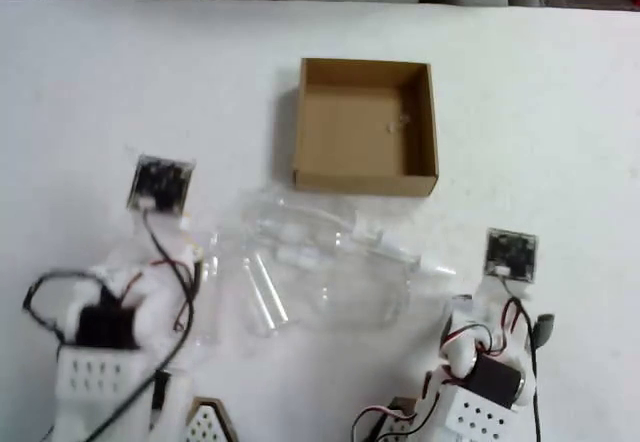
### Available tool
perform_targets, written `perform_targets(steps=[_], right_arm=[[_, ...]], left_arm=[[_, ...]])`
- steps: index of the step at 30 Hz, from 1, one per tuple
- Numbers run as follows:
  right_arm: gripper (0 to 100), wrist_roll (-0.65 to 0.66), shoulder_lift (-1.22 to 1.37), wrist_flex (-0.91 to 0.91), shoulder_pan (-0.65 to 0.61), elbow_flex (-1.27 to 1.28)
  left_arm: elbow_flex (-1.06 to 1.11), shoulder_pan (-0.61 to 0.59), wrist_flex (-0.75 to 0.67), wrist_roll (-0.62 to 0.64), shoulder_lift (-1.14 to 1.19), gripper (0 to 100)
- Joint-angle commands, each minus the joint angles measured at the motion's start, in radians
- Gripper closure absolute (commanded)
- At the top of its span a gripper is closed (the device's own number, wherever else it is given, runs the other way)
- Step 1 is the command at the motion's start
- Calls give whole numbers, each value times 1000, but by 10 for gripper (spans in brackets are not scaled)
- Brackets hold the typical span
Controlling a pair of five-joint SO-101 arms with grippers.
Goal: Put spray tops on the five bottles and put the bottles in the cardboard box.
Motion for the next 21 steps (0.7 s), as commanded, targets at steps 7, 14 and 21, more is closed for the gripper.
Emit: perform_targets(steps=[7,14,21], right_arm=[[604,68,10,-47,10,29],[889,77,10,-88,-88,29],[896,189,12,-128,-90,32]], left_arm=[[-66,12,-29,-2,147,972],[-66,8,-17,-3,153,910],[-8,13,3,-2,156,740]])
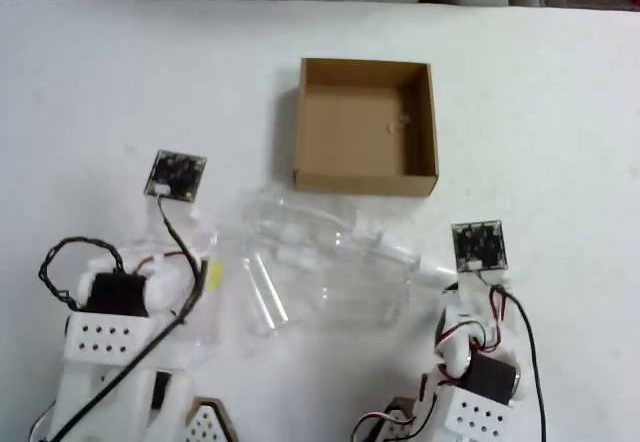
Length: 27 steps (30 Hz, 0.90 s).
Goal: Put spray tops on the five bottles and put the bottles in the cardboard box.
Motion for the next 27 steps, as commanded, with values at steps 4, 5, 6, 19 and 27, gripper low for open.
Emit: perform_targets(steps=[4,5,6,19,27], right_arm=[[870,26,-2,-1,-7,11],[875,26,-2,-1,-7,11],[885,26,-2,2,-5,11],[953,26,-2,4,-5,11],[953,29,-2,5,-5,11]], left_arm=[[48,8,-81,-2,15,740],[48,8,-83,-2,15,739],[49,8,-84,-2,16,739],[-81,-45,-149,0,446,740],[-172,-47,-221,37,707,740]])
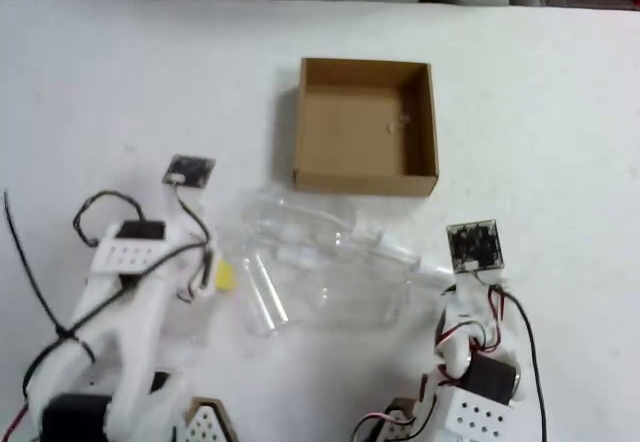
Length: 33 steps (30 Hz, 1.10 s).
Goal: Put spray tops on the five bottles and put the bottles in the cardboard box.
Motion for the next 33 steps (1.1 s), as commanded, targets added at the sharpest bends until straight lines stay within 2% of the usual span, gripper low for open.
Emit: perform_targets(steps=[1,5,7,10,13,15,21,25,30,33], right_arm=[[953,14,-2,2,-5,8],[953,14,-2,2,-5,8],[953,15,-2,12,-5,8],[954,17,-2,15,-5,8],[957,18,-2,15,-4,8],[957,20,-2,15,4,8],[958,72,-2,5,84,-28],[958,40,-1,-62,82,-72],[982,34,38,-27,35,-244],[981,32,174,5,-39,-358]], left_arm=[[-83,-5,-32,38,93,740],[-110,-4,-29,37,150,754],[-112,-2,-31,35,154,825],[-114,-2,-44,0,154,992],[-118,-10,-46,-55,154,945],[-133,-33,-48,-55,153,980],[-193,-205,-52,-55,153,980],[-195,-239,-52,-55,153,980],[-192,-237,-52,-55,154,980],[-192,-237,-52,-55,154,980]])
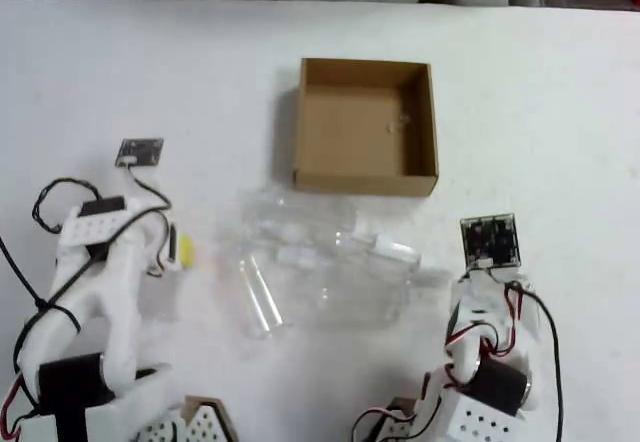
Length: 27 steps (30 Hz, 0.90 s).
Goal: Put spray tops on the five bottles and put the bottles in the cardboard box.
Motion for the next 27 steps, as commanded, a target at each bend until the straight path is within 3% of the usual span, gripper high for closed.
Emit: perform_targets(steps=[1,8,15,21,27], right_arm=[[981,-18,182,19,-85,-163],[978,-114,679,25,-294,-382],[858,-118,1010,-13,-509,-494],[854,-107,1156,-165,-561,-493],[853,-15,1294,-314,-555,-493]], left_arm=[[-52,-12,-17,-14,5,980],[-52,-13,-18,-21,5,980],[-54,-12,-18,-21,12,980],[-51,-10,-38,-21,12,980],[-51,-8,-40,-21,12,980]])
